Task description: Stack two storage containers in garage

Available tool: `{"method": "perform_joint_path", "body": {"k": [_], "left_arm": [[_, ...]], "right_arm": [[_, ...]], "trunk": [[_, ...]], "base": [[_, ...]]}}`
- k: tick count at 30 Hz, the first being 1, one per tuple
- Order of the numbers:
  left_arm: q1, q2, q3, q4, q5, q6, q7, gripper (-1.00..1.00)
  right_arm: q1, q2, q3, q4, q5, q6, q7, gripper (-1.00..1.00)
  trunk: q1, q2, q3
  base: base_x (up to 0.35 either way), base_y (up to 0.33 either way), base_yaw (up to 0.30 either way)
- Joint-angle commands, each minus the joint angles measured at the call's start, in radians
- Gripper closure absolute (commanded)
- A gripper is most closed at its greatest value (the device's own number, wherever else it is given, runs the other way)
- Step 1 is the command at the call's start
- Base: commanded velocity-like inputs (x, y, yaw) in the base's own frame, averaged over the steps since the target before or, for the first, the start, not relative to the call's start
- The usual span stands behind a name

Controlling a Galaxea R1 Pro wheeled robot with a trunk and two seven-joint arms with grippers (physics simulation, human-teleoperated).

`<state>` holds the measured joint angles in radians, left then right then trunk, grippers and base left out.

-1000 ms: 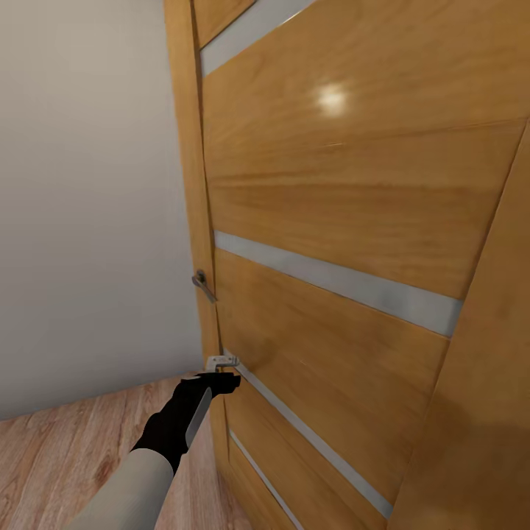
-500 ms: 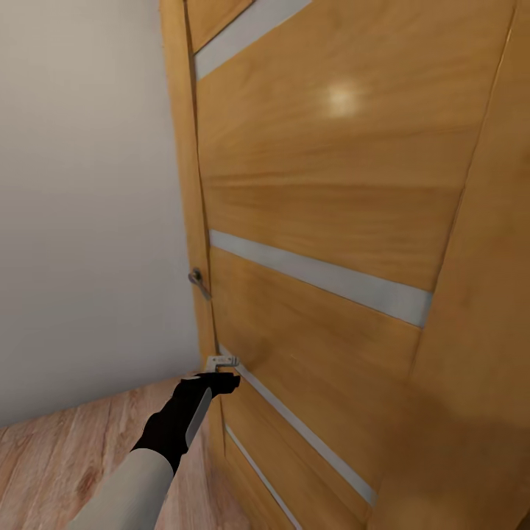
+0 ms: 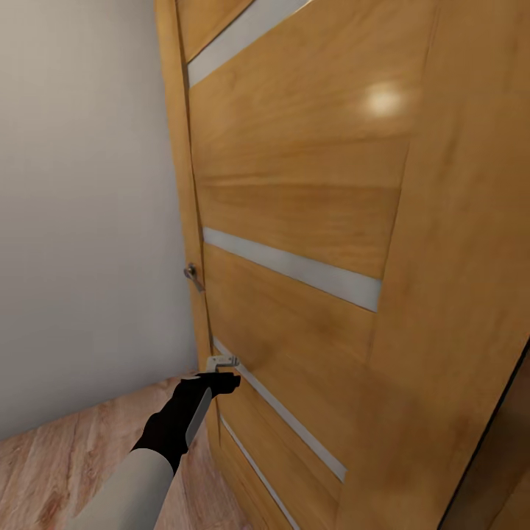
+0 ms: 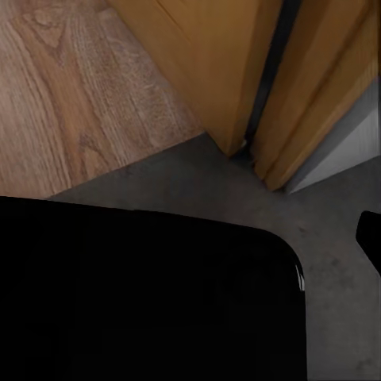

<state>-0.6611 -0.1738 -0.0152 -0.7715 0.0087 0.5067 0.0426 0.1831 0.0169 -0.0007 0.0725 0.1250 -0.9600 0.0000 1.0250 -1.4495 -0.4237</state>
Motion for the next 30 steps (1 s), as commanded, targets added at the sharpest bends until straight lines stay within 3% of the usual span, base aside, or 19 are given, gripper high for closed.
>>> {"method": "perform_joint_path", "body": {"k": [1, 19, 30], "left_arm": [[0.0, -0.001, -0.003, -0.002, 0.024, 0.004, 0.0, -1.0], [0.0, -0.001, -0.003, -0.002, 0.024, 0.004, 0.0, -1.0], [0.0, -0.001, -0.003, 0.0, 0.024, 0.004, 0.0, -1.0]], "right_arm": [[-0.001, 0.0, -0.001, 0.001, 0.002, -0.004, 0.0, -1.0], [-0.001, 0.0, -0.001, 0.001, 0.002, -0.004, 0.0, -1.0], [-0.001, 0.0, -0.001, 0.001, 0.001, -0.004, -0.001, -1.0]], "trunk": [[0.0, -0.001, -0.001], [0.0, -0.001, -0.001], [0.0, -0.001, -0.001]], "base": [[0.0, 0.0, -0.055], [0.0, 0.0, -0.004], [0.0, 0.0, -0.227]]}}
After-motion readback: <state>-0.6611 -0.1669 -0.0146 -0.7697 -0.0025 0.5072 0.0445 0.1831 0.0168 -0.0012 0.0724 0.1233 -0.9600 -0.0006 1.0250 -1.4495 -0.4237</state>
